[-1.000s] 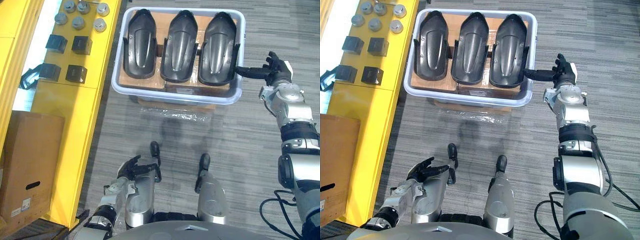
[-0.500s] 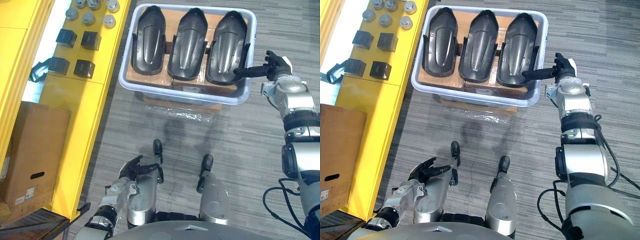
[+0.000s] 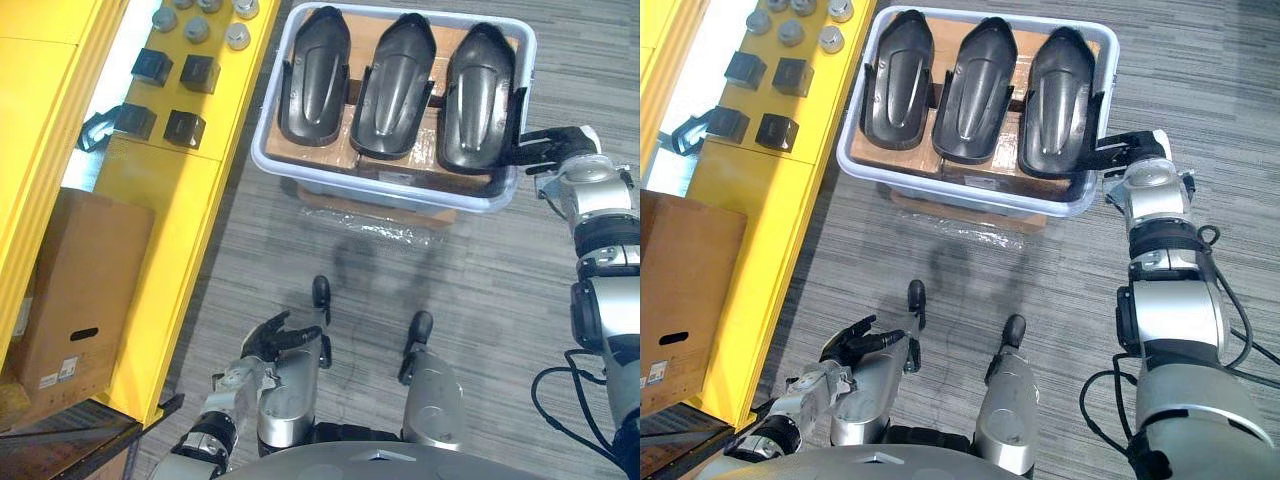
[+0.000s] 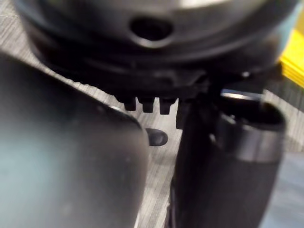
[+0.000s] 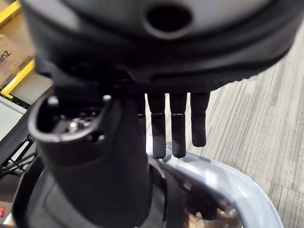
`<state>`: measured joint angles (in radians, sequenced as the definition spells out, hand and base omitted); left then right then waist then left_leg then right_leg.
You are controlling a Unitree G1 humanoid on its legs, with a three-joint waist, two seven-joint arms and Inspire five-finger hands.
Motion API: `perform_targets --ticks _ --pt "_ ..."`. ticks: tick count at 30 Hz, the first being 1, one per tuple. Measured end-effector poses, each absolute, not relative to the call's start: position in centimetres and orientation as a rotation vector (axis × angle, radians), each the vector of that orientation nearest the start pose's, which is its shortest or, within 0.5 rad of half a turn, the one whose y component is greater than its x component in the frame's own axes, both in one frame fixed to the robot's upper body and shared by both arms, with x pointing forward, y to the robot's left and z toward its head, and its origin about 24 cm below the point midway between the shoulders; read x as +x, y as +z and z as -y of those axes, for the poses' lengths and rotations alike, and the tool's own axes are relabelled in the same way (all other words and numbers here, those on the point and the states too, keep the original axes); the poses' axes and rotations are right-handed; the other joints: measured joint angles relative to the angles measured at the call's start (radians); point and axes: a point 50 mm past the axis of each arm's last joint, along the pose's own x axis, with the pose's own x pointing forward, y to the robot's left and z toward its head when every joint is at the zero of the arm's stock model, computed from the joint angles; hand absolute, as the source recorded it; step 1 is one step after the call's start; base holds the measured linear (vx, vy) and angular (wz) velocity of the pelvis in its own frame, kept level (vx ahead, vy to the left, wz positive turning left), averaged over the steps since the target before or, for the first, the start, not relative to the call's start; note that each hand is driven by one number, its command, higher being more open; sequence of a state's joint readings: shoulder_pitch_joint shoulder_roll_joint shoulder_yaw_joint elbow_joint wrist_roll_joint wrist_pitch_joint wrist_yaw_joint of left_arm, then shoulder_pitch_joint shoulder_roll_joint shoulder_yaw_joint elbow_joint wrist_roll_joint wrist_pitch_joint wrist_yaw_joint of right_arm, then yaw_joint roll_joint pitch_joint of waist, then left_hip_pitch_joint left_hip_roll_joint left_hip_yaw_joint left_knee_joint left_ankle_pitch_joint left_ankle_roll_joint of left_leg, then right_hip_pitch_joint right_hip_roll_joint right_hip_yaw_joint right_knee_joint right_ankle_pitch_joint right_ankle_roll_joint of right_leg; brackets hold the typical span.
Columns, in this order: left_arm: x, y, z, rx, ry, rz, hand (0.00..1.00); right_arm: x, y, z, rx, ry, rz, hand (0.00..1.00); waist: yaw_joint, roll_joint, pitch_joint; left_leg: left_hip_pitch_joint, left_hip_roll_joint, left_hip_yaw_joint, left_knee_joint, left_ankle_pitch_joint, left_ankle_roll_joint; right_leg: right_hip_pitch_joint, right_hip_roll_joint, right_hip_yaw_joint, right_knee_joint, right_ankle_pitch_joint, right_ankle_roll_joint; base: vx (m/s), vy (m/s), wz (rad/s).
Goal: Walk over and take three plastic housings, then place them on the shelf
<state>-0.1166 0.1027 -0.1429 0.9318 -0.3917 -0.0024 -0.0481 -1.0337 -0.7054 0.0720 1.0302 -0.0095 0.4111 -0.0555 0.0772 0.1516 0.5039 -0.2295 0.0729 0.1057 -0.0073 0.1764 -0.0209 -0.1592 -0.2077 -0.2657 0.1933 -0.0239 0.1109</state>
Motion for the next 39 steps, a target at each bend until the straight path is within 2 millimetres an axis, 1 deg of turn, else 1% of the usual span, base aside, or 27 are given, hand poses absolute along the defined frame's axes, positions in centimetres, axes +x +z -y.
perform_targets --ticks 3,9,13,14,19,22,26,28,30,33,34,36,39 --pt "19.3 -12.3 -15.9 -0.212 0.015 -0.822 1.0 37.3 17.5 33.5 -0.525 -0.486 -0.404 0.0 -0.001 0.0 0.0 0.004 0.0 0.001 -0.004 0.002 -0.001 0.0 0.0 0.0 0.002 -0.002 0.0 0.0 0.0 0.0" --pt "19.2 -12.4 -15.9 -0.241 0.029 -0.827 1.0 37.2 17.3 33.5 -0.519 -0.479 -0.413 0.0 0.001 0.003 0.0 0.018 0.002 -0.001 -0.02 0.011 -0.004 -0.001 -0.001 -0.002 0.026 -0.017 -0.001 0.02 -0.033 0.02" --pt "19.1 -12.4 -16.0 -0.25 0.038 -0.832 1.0 37.0 16.8 33.7 -0.524 -0.484 -0.423 0.0 0.003 0.003 0.0 0.03 0.0 -0.004 -0.038 0.019 -0.009 -0.002 -0.005 -0.006 0.043 -0.03 -0.002 0.01 -0.036 0.04" --pt "19.1 -12.4 -16.0 -0.25 0.038 -0.831 1.0 37.0 16.6 33.8 -0.526 -0.486 -0.425 0.0 0.003 0.003 0.0 0.03 -0.001 -0.004 -0.039 0.023 -0.004 -0.004 -0.006 -0.006 0.048 -0.032 -0.002 0.02 -0.04 0.02" --pt "19.0 -12.5 -16.0 -0.249 0.044 -0.831 1.0 36.5 16.0 34.3 -0.526 -0.537 -0.42 0.0 0.002 0.003 0.0 0.048 -0.002 -0.003 -0.07 0.041 -0.004 -0.004 -0.007 -0.004 0.051 -0.033 -0.002 0.03 -0.036 -0.01" --pt "18.9 -12.4 -16.1 -0.247 0.055 -0.814 1.0 36.4 16.1 34.6 -0.542 -0.601 -0.386 0.0 0.002 0.002 0.0 0.063 -0.002 0.0 -0.074 0.041 -0.004 0.007 -0.007 -0.002 0.049 -0.034 -0.002 0.03 -0.036 -0.02" --pt "18.7 -12.1 -16.2 -0.242 0.079 -0.761 1.0 36.1 17.0 35.0 -0.551 -0.72 -0.277 0.0 -0.001 0.001 0.001 0.067 0.0 0.005 -0.074 0.041 -0.005 0.009 -0.004 0.0 0.047 -0.034 -0.001 0.02 -0.038 -0.03" --pt "18.8 -12.0 -16.2 -0.239 0.098 -0.737 1.0 35.9 17.5 34.9 -0.589 -0.764 -0.201 0.0 -0.003 0.0 0.002 0.072 0.003 0.007 -0.074 0.041 -0.005 0.014 -0.002 0.0 0.045 -0.034 -0.001 0.02 -0.042 -0.02" --pt "18.8 -11.4 -16.1 -0.242 0.113 -0.686 1.0 35.6 18.0 34.7 -0.622 -0.809 -0.115 0.0 -0.008 -0.003 0.002 0.09 0.004 0.01 -0.075 0.041 -0.005 0.032 -0.001 0.0 0.043 -0.034 -0.001 0.03 -0.035 -0.01" --pt "19.1 -10.5 -15.9 -0.269 0.135 -0.625 1.0 35.4 18.1 34.2 -0.694 -0.833 -0.035 0.0 -0.018 -0.008 0.002 0.107 0.005 0.01 -0.075 0.037 -0.011 0.05 0.001 -0.002 0.032 -0.036 -0.001 0.0 -0.011 0.0" --pt "19.4 -10.0 -15.7 -0.276 0.144 -0.59 1.0 35.4 18.2 33.7 -0.713 -0.837 0.006 0.0 -0.026 -0.012 0.003 0.112 0.005 0.009 -0.075 0.035 -0.013 0.06 0.0 -0.004 0.031 -0.036 -0.001 0.0 0.0 0.0" --pt "20.2 -8.9 -15.3 -0.276 0.133 -0.539 1.0 35.2 17.8 33.3 -0.739 -0.841 0.046 0.0 -0.03 -0.013 0.003 0.122 0.005 0.009 -0.076 0.035 -0.013 0.072 0.0 -0.006 0.03 -0.037 -0.001 0.02 -0.01 0.01" --pt "21.4 -6.4 -14.8 -0.311 0.132 -0.415 1.0 34.9 16.9 32.6 -0.77 -0.824 0.074 0.0 -0.034 -0.017 0.003 0.137 0.005 0.008 -0.076 0.034 -0.014 0.093 0.001 -0.012 0.029 -0.037 0.0 0.01 -0.012 0.05"
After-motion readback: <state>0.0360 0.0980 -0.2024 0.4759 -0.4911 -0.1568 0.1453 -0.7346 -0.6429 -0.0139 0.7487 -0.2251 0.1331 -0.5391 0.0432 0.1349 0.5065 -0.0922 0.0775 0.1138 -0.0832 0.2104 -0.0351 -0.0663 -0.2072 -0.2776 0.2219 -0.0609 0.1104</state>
